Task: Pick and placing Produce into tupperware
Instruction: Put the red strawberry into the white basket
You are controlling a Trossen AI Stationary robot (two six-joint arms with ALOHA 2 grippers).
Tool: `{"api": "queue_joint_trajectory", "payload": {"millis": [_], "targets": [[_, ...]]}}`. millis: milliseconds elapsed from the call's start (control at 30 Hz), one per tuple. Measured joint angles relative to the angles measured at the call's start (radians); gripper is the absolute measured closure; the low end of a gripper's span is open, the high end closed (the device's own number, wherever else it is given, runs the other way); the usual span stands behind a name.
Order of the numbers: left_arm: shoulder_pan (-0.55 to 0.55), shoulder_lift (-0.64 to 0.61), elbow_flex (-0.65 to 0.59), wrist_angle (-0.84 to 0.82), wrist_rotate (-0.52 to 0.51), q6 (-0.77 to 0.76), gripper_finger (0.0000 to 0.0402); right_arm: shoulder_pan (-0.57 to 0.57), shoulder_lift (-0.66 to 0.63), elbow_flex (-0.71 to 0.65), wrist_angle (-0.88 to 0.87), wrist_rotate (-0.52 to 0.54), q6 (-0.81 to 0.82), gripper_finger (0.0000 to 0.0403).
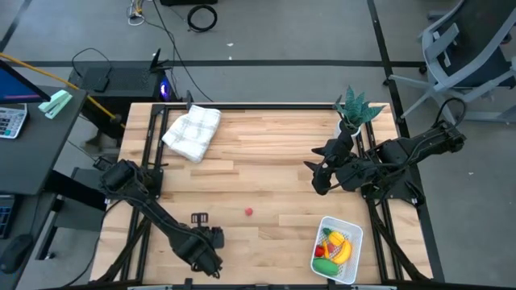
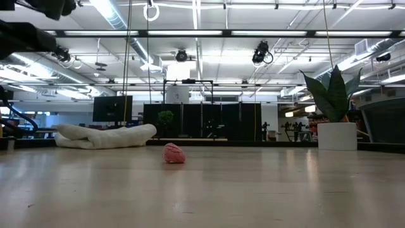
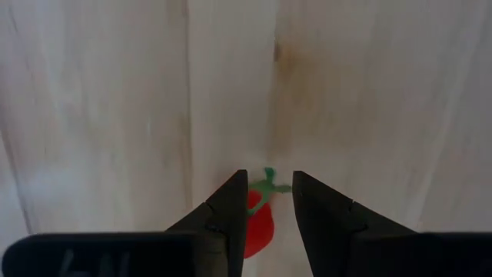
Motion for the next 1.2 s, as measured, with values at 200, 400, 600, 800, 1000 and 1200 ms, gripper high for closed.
{"api": "queue_joint_trajectory", "payload": {"millis": [200,400,600,800,1000,1200], "targets": [[0.014,0.000,-0.006,-0.005,-0.016,-0.011,0.0299,0.000,0.000,0.000,0.000,0.000,0.000,0.0172],[0.012,0.000,-0.006,0.000,-0.016,-0.033,0.0303,0.000,0.000,0.000,0.000,0.000,0.008,0.0172],[-0.009,0.000,-0.006,0.006,-0.016,-0.102,0.0302,0.000,0.000,0.000,0.000,0.000,0.008,0.0172],[-0.023,0.000,-0.006,0.010,-0.016,-0.109,0.0301,0.000,0.000,0.000,0.000,0.000,0.008,0.0172],[-0.022,0.000,-0.006,0.010,-0.022,-0.108,0.0303,0.000,0.000,0.000,0.000,0.000,0.008,0.0172],[-0.023,0.000,-0.006,0.009,-0.034,-0.108,0.0321,0.000,0.000,0.000,0.000,0.000,0.008,0.0172]]}}
